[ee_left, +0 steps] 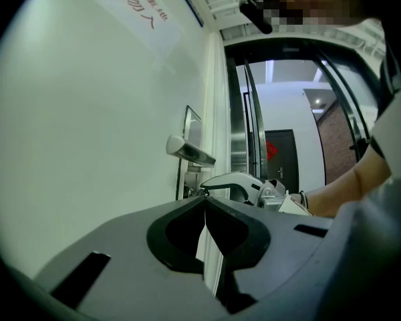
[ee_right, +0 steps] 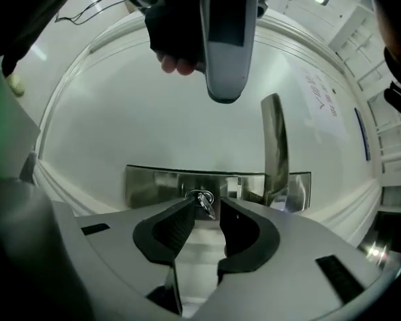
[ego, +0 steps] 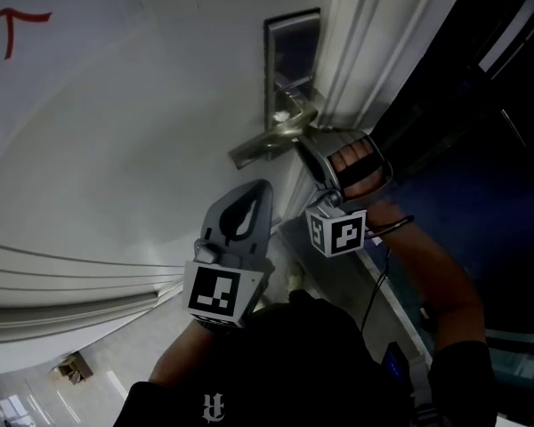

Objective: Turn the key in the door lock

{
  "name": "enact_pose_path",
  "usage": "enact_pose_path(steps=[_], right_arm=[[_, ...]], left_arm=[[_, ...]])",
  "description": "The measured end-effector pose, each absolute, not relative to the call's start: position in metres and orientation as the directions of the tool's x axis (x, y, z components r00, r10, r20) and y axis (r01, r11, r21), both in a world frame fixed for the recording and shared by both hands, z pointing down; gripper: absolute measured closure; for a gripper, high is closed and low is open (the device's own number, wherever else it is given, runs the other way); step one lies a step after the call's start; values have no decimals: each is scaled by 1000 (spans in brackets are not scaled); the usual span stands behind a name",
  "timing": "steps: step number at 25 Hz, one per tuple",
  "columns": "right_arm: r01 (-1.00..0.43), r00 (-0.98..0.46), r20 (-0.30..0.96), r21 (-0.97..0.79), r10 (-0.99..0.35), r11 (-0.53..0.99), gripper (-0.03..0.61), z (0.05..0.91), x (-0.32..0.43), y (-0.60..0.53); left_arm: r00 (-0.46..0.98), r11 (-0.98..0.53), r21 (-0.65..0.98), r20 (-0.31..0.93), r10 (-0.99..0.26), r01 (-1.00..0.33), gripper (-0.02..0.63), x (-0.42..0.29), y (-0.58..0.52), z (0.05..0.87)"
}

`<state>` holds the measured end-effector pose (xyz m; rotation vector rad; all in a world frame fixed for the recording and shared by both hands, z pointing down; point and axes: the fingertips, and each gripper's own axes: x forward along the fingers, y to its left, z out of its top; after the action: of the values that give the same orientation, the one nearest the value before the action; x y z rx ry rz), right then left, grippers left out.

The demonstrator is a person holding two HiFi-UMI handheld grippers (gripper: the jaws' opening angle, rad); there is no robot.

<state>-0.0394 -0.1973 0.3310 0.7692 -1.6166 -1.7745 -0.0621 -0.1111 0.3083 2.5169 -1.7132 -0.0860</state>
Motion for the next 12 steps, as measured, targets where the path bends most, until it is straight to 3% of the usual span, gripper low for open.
enact_pose_path(steps=[6,12], right_arm=[[59,-635,-28,995,-772,-84,506,330,-44,-200],[-48,-618,-5,998,-786,31,517,327,-42,-201]], left_arm=[[365,-362,117,7,-931,-925,605,-63,-110,309],[364,-360,122,9,-931,-925,606,-64,-110,311]])
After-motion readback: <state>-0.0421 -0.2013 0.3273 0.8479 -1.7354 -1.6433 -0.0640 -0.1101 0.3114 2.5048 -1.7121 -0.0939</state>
